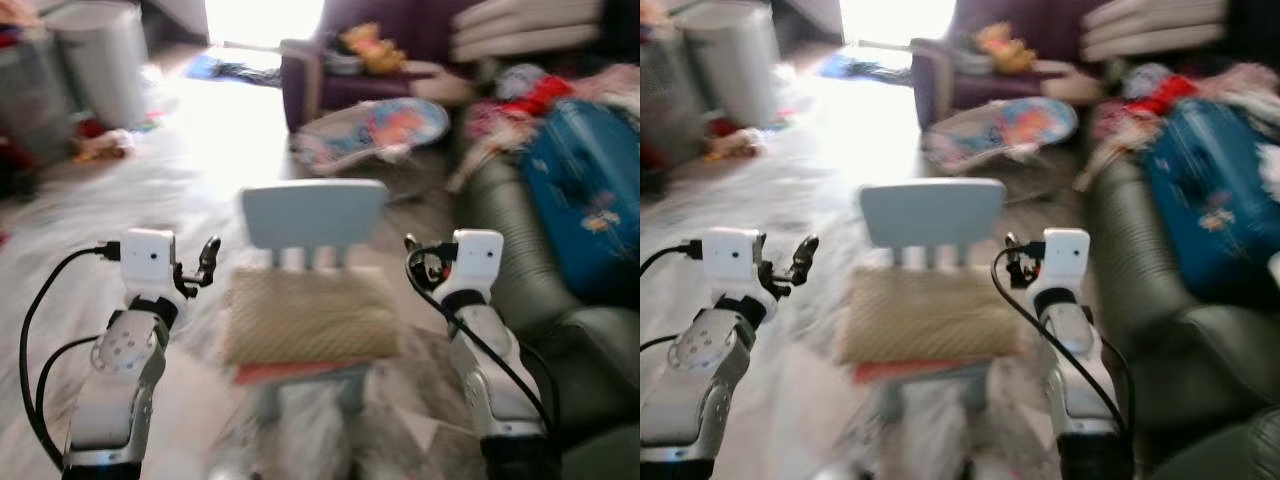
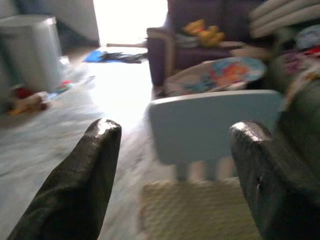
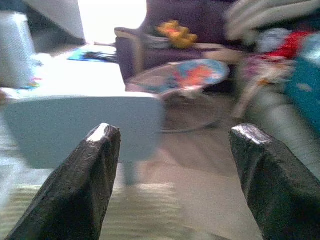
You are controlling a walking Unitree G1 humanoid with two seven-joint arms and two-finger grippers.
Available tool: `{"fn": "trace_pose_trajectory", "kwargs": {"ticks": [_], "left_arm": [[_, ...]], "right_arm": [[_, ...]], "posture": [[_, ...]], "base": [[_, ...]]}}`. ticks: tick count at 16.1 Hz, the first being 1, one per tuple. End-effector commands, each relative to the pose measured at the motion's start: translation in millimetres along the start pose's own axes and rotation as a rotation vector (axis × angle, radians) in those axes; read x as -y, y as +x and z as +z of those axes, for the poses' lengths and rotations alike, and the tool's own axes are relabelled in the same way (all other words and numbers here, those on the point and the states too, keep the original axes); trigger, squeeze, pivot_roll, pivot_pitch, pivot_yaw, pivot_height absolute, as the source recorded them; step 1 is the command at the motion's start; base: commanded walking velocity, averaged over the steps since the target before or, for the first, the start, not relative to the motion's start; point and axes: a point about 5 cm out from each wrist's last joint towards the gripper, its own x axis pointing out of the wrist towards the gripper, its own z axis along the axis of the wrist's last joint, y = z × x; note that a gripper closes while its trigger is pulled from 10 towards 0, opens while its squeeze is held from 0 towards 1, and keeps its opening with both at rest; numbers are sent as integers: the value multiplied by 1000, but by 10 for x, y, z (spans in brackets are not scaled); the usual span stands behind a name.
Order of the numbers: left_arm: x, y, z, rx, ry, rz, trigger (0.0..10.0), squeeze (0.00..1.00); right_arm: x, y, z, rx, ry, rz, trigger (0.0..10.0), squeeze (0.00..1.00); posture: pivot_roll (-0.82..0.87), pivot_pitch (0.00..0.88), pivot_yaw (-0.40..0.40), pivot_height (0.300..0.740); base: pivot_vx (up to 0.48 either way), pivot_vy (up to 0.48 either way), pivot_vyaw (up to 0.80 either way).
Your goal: Move the pillow to the sofa
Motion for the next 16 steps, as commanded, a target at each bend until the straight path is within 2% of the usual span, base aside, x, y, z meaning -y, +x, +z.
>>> {"fn": "trace_pose_trajectory", "kwargs": {"ticks": [1, 4, 8, 11, 16], "left_arm": [[45, -3, 32, 10, 17, -27, 10000, 0], [43, 1, 28, 8, 17, -27, 10000, 0], [51, 4, 21, 4, 27, -26, 10000, 0], [52, 3, 35, 15, 31, -23, 10000, 0], [65, -1, 47, 15, 50, -29, 10000, 0]], "right_arm": [[55, 3, 11, -2, 1, -21, 10000, 0], [52, 7, 12, -3, -3, -23, 10000, 0], [63, 9, 1, -11, 2, -34, 10000, 0], [64, 12, -8, -15, 6, -38, 10000, 0], [72, 16, -18, -23, 2, -45, 10000, 0]], "posture": [[21, 0, -74, 740], [20, 0, -75, 740], [20, 0, -74, 740], [21, 0, -75, 740], [20, 0, -75, 740]], "base": [[259, 334, 0], [279, 299, 0], [60, 0, 0], [0, 0, -492], [0, 0, -90]]}}
